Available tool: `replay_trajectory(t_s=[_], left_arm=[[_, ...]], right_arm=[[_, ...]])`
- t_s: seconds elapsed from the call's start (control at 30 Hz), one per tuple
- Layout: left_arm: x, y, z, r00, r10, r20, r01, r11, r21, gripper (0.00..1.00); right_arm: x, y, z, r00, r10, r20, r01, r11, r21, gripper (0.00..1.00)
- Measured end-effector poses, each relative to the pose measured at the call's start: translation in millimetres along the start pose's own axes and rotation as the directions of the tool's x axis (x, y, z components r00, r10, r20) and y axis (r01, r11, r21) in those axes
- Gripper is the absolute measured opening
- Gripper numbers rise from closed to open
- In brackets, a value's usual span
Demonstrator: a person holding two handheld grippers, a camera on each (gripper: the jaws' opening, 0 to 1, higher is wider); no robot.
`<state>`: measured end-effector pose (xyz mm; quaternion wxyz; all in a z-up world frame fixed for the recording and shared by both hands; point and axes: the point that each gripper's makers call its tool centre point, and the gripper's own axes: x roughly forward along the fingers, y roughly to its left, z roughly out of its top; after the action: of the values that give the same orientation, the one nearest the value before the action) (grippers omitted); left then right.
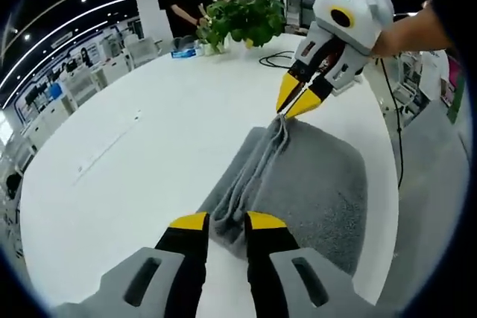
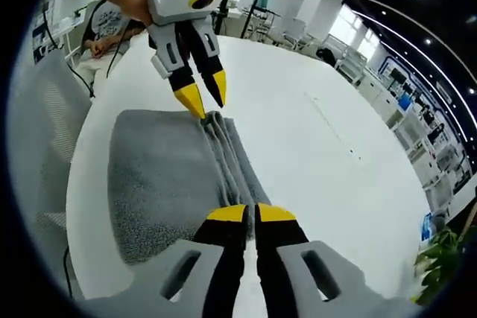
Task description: Fold the towel on the table until its edges align and the towel forms a compact rectangular stack.
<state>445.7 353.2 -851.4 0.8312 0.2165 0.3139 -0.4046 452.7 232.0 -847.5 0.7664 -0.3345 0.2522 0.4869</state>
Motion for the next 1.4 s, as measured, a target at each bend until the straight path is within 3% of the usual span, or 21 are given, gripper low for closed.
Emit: replay_trajectory(t_s=[0.2, 0.33, 0.7, 0.77, 0.9, 1.2, 1.4], left_arm=[[0.1, -18.3, -2.7, 0.997, -0.073, -0.015, 0.073, 0.997, -0.014, 0.18], [3.2, -22.8, -8.7, 0.996, -0.085, -0.036, 0.085, 0.996, -0.008, 0.18], [15.6, -22.2, -18.5, 0.994, -0.086, -0.068, 0.09, 0.995, 0.045, 0.22], [20.2, -17.7, -20.5, 0.995, -0.066, -0.071, 0.072, 0.994, 0.084, 0.22], [25.0, -12.4, -20.9, 0.997, -0.05, -0.064, 0.055, 0.996, 0.077, 0.22], [30.7, -9.7, -19.0, 0.997, -0.026, -0.066, 0.032, 0.995, 0.095, 0.23], [19.4, -13.4, -9.3, 0.999, -0.035, -0.012, 0.036, 0.998, 0.058, 0.27]], right_arm=[[1.8, 14.6, 1.8, 0.998, 0.055, 0.014, -0.055, 0.998, 0.006, 0.0], [6.1, 24.8, 0.7, 0.995, 0.098, 0.018, -0.098, 0.995, 0.029, 0.01], [21.8, 34.6, -9.1, 0.988, 0.157, 0.005, -0.156, 0.979, 0.128, 0.24], [25.0, 34.1, -12.5, 0.987, 0.158, 0.0, -0.157, 0.98, 0.124, 0.25], [29.2, 33.6, -19.6, 0.987, 0.161, -0.018, -0.155, 0.973, 0.169, 0.26], [27.1, 33.3, -21.5, 0.99, 0.139, 0.01, -0.138, 0.965, 0.225, 0.27], [10.5, 32.1, -14.5, 0.991, 0.111, 0.08, -0.127, 0.962, 0.24, 0.26]])
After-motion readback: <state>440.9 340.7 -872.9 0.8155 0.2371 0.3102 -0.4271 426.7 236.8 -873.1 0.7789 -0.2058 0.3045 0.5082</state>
